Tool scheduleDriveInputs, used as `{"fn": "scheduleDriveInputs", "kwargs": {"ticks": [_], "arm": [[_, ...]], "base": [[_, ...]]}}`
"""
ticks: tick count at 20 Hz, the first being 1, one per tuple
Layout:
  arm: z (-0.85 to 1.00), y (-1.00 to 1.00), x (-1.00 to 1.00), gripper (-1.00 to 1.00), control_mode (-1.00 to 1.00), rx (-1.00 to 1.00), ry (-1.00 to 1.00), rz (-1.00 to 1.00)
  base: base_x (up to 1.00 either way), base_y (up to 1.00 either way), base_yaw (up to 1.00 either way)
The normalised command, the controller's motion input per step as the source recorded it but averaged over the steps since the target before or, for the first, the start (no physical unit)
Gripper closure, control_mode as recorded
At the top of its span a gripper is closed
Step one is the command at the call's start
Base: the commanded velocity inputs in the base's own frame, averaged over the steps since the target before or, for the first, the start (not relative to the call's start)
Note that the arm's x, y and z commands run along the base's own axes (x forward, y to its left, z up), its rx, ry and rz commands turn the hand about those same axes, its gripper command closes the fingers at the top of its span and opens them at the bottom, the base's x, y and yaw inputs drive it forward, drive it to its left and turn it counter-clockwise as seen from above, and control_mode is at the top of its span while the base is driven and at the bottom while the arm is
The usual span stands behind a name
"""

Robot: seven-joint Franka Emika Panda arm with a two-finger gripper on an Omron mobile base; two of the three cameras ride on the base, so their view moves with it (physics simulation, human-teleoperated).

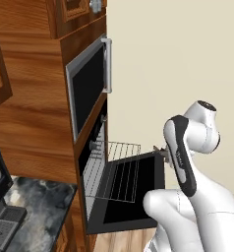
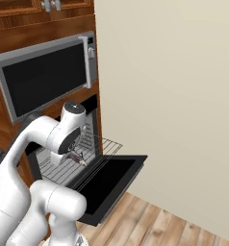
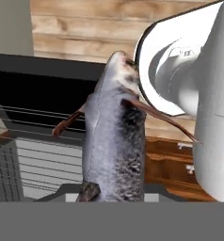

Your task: Place the fish on the rack of the oven, and slide the rack back inside. Close the oven door.

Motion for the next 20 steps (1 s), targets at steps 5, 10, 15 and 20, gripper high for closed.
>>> {"fn": "scheduleDriveInputs", "kwargs": {"ticks": [5,10,15,20], "arm": [[-0.13,0.00,0.37,1.00,-1.00,0.00,0.00,0.36],[-0.22,0.06,0.35,1.00,-1.00,-0.08,-0.03,0.37],[-0.35,0.06,0.33,1.00,-1.00,-0.15,-0.17,0.40],[-0.26,0.11,0.22,1.00,-1.00,-0.15,-0.27,0.41]], "base": [[0.00,0.00,0.00],[0.00,0.00,0.00],[0.00,0.00,0.00],[0.00,0.00,0.00]]}}
